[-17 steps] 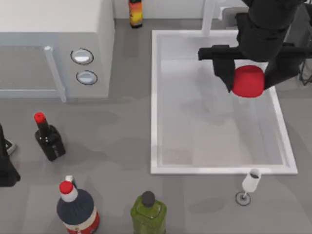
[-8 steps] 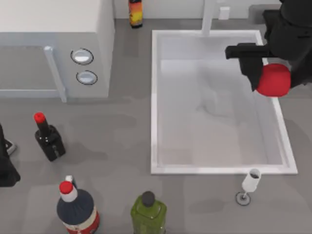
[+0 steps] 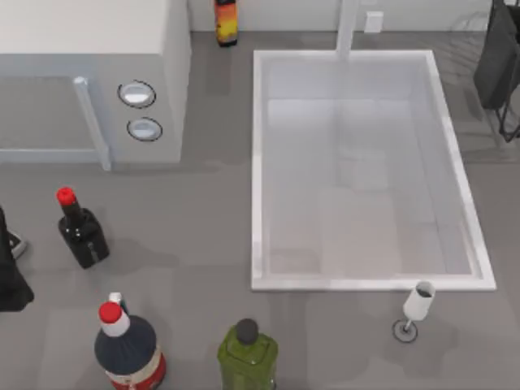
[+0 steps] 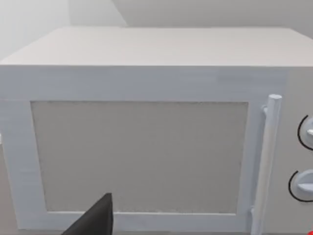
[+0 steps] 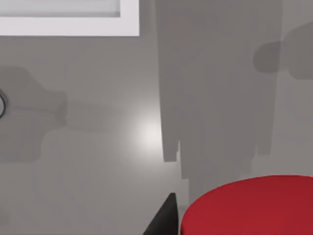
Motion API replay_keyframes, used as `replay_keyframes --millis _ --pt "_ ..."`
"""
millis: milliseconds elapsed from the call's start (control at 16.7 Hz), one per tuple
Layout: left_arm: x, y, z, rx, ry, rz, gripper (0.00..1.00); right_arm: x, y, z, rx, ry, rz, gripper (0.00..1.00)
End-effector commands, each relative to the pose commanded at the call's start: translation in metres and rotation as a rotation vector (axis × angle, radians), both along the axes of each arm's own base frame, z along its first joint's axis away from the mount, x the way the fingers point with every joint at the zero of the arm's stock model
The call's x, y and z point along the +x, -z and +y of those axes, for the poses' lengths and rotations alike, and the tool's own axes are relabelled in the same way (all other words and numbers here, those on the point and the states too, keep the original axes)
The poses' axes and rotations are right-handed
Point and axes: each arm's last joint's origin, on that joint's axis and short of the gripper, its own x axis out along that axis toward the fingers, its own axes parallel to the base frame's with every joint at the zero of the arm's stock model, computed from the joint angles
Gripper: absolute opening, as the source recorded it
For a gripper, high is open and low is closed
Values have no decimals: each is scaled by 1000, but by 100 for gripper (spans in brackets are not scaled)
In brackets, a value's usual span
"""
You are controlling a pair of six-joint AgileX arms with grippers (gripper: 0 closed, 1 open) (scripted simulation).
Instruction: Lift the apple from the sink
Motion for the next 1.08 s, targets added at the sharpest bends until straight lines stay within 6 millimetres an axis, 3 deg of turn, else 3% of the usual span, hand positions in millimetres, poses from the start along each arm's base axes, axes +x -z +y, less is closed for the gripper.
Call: replay_keyframes --millis 240,600,780,1080 --pt "0 0 0 0 0 0 100 -26 4 -25 5 2 -10 0" --pt "0 0 0 0 0 0 100 -26 9 -24 5 1 -4 0" --pt "0 0 0 0 0 0 100 -23 35 -24 5 1 0 0" --pt "0 0 0 0 0 0 100 -22 95 -25 5 2 -25 0"
